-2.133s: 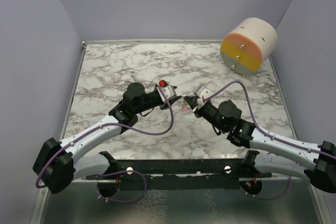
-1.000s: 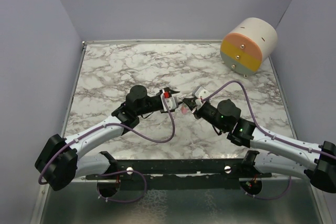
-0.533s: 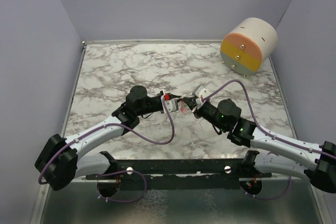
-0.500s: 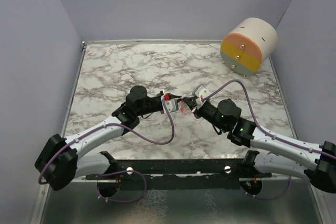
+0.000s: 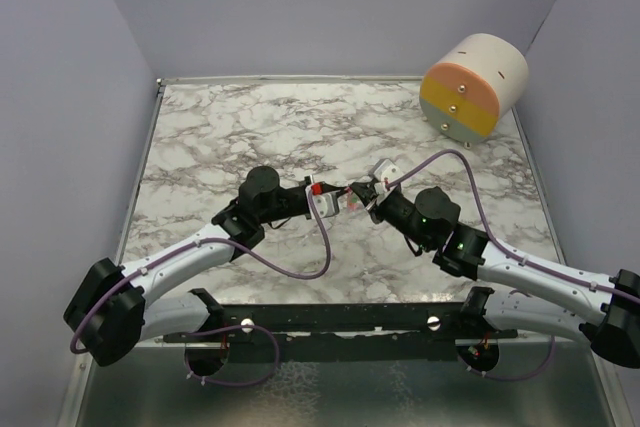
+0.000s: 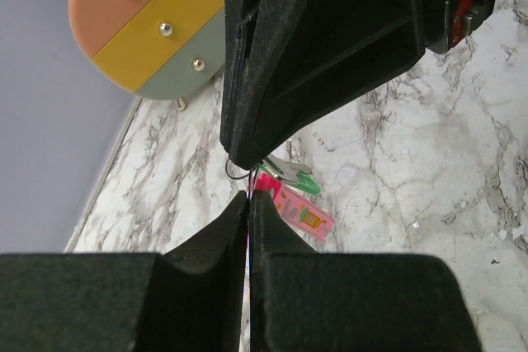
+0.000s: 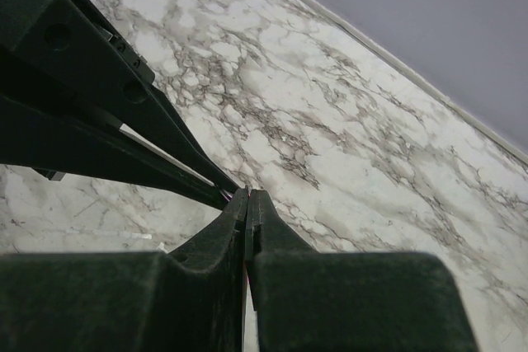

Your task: Put the keys on the keyring

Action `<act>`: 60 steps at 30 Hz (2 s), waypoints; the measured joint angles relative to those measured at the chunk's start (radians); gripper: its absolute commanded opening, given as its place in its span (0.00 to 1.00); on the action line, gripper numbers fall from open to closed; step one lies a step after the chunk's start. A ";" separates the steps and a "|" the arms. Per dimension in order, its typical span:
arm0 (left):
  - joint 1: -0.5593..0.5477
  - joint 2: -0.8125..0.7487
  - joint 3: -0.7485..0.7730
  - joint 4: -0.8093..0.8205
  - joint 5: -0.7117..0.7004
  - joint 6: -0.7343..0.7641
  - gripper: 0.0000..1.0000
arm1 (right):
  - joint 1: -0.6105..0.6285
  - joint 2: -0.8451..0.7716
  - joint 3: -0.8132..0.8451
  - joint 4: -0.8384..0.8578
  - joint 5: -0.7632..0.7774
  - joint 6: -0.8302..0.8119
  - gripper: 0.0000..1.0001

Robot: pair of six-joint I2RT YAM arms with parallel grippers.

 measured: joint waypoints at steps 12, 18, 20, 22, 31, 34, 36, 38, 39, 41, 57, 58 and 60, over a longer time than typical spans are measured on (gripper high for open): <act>0.000 -0.019 -0.006 0.000 -0.002 0.000 0.00 | 0.000 -0.001 0.007 -0.005 0.019 0.006 0.01; 0.000 -0.035 -0.013 0.000 -0.010 0.000 0.00 | 0.000 -0.016 -0.016 0.014 0.025 -0.009 0.01; 0.000 -0.043 -0.018 0.000 -0.014 0.000 0.00 | 0.000 -0.021 -0.031 0.026 0.030 -0.016 0.01; 0.000 -0.051 -0.024 0.000 -0.017 0.000 0.00 | 0.000 -0.023 -0.043 0.032 0.034 -0.022 0.01; -0.003 -0.074 -0.024 0.001 -0.025 -0.001 0.00 | 0.001 -0.023 -0.056 0.062 0.034 -0.029 0.01; -0.003 -0.080 -0.024 0.001 -0.026 -0.001 0.00 | 0.001 -0.023 -0.056 0.067 0.034 -0.029 0.01; -0.003 -0.082 -0.026 0.001 -0.026 -0.001 0.00 | 0.002 -0.024 -0.056 0.069 0.034 -0.029 0.01; -0.003 -0.084 -0.026 0.002 -0.026 -0.001 0.00 | 0.002 -0.026 -0.056 0.069 0.034 -0.029 0.01; -0.003 -0.085 -0.026 0.002 -0.026 -0.001 0.00 | 0.002 -0.027 -0.056 0.069 0.034 -0.029 0.01; -0.003 -0.087 -0.026 0.002 -0.027 -0.001 0.00 | 0.002 -0.027 -0.056 0.070 0.034 -0.029 0.01; -0.002 -0.093 -0.026 0.002 -0.028 -0.013 0.00 | 0.002 0.000 -0.056 0.074 0.108 -0.016 0.54; -0.002 -0.093 -0.026 0.002 -0.028 -0.013 0.00 | 0.002 0.001 -0.056 0.074 0.129 -0.012 0.54; -0.002 -0.093 -0.026 0.002 -0.028 -0.015 0.00 | 0.002 0.000 -0.056 0.076 0.157 -0.010 0.55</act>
